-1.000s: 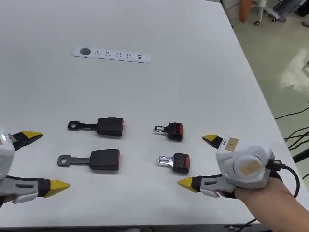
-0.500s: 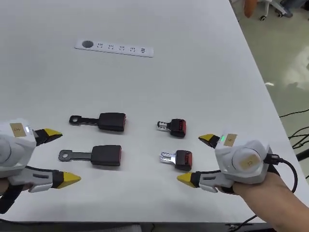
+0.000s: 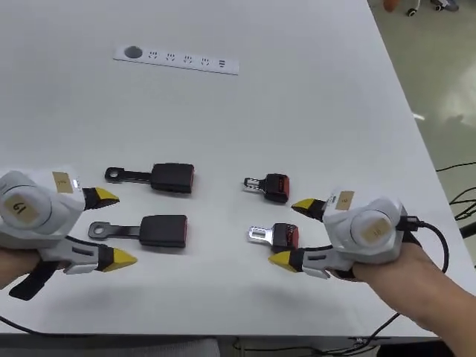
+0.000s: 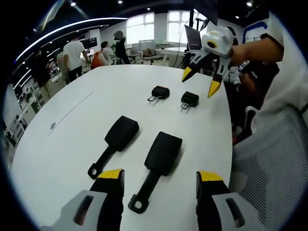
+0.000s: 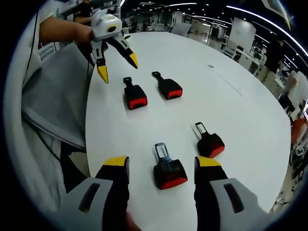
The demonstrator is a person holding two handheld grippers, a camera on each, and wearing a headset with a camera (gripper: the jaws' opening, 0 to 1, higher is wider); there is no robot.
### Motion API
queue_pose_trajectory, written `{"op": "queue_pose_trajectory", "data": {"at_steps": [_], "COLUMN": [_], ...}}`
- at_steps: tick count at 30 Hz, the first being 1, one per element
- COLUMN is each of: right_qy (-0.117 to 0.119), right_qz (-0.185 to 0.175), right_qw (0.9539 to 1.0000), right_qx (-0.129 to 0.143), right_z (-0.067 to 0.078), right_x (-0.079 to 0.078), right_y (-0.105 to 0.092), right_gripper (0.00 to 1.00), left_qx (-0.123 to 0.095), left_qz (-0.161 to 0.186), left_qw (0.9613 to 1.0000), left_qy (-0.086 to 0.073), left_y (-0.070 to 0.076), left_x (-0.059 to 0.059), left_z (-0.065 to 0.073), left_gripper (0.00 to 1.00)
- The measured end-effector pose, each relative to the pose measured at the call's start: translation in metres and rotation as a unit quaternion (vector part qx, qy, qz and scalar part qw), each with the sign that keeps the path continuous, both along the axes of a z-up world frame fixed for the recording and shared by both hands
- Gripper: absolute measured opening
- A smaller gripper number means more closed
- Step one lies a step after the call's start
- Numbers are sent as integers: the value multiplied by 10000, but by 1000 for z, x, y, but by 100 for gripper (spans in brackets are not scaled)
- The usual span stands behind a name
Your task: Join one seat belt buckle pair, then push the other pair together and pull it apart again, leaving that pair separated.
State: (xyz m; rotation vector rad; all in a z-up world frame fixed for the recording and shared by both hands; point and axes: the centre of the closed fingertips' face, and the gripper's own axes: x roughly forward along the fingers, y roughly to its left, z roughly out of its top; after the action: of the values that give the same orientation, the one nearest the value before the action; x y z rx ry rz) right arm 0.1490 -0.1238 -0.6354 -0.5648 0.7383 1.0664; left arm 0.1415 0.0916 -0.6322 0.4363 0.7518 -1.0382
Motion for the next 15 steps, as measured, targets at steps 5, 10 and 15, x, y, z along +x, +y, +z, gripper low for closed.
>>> {"op": "queue_pose_trajectory", "data": {"at_steps": [5,10,15], "right_qy": [66,335,411], "right_qz": [98,230,349], "right_qw": [9999,9991,9982], "right_qx": [-85,-126,-245], "right_z": [-9,-20,-29], "right_x": [2,-1,0], "right_y": [-2,-4,-9], "right_gripper": [50,43,40], "left_qx": [70,188,283], "left_qz": [-198,-418,-603], "left_qw": [9997,9984,9973], "left_qy": [105,346,317], "left_y": [-6,-8,-11], "left_x": [2,6,14], "left_z": [-7,-24,-31], "left_gripper": [60,55,55]}}
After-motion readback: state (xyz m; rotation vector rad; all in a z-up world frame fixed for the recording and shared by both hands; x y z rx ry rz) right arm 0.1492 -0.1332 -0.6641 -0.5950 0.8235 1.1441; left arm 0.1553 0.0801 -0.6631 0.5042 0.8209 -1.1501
